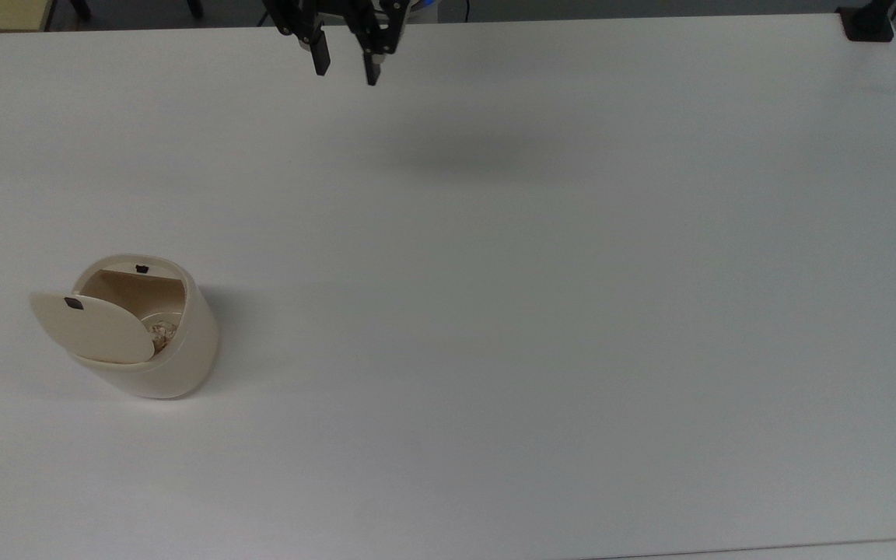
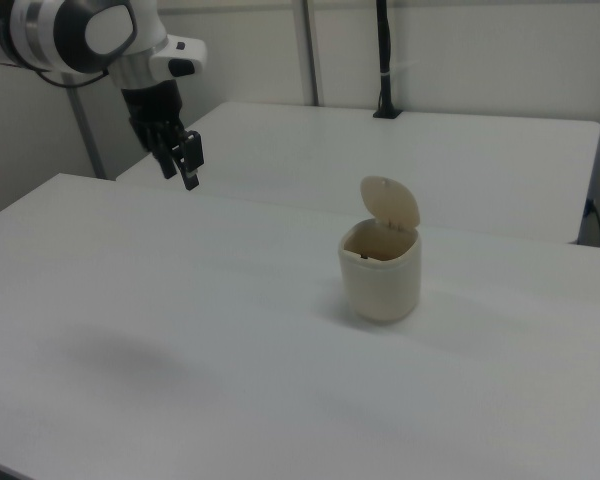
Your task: Open the trash bin
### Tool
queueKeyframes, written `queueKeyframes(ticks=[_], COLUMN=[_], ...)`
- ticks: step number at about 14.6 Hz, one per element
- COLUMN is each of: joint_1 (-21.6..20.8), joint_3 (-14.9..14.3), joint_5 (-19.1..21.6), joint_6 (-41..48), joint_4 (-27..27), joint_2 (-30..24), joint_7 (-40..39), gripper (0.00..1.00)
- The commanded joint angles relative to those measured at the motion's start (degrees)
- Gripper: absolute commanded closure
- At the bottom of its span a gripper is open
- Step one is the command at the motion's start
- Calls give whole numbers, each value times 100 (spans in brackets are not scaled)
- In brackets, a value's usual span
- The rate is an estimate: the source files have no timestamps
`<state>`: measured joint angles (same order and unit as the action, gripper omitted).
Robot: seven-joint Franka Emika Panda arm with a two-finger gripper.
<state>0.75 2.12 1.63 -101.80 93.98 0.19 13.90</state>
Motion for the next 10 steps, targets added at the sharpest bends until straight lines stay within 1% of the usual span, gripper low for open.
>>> queueKeyframes(ticks=[1,4,10], joint_1=[-146,-145,-128], joint_3=[-45,-45,-71], joint_5=[109,65,65], joint_6=[90,107,160], joint_4=[121,77,59], joint_2=[-98,-98,-89], joint_7=[-756,-1371,-1478], gripper=[0,0,0])
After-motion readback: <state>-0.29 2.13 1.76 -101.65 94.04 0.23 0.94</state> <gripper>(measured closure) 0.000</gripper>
